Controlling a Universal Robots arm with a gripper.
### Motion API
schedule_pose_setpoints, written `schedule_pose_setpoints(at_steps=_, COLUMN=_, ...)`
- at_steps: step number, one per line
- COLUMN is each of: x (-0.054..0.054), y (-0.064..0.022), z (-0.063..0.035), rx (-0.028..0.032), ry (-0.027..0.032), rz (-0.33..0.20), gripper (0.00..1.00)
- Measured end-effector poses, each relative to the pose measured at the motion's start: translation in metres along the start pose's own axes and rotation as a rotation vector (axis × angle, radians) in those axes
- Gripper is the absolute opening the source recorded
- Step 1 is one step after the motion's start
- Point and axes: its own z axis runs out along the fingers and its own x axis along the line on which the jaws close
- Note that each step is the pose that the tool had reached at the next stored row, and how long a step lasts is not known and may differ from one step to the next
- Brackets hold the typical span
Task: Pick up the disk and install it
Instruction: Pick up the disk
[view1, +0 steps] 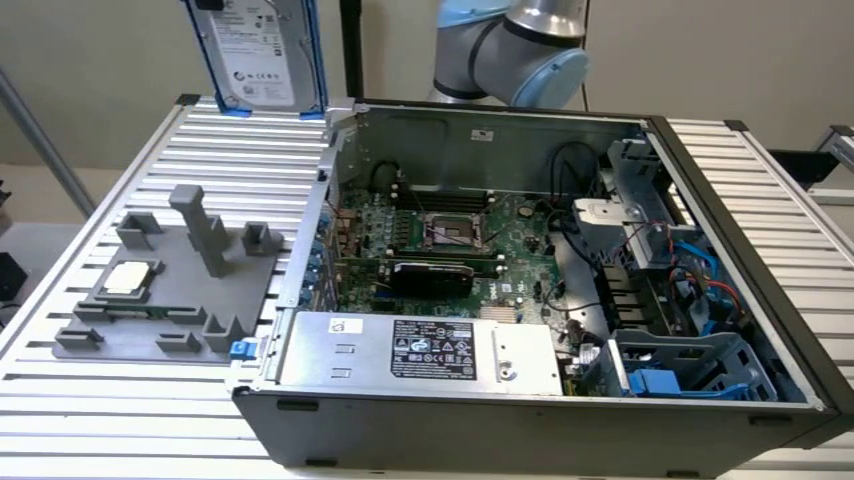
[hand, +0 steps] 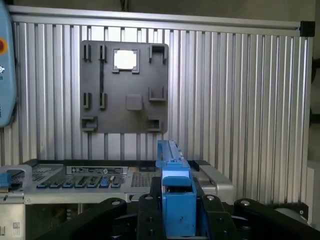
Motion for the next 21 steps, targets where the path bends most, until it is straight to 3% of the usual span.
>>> schedule_pose_setpoints(at_steps=21, x=0.028, y=-0.0960, z=-0.0039, rx=0.0000, ry=-0.0001, rz=0.000, gripper=0.00)
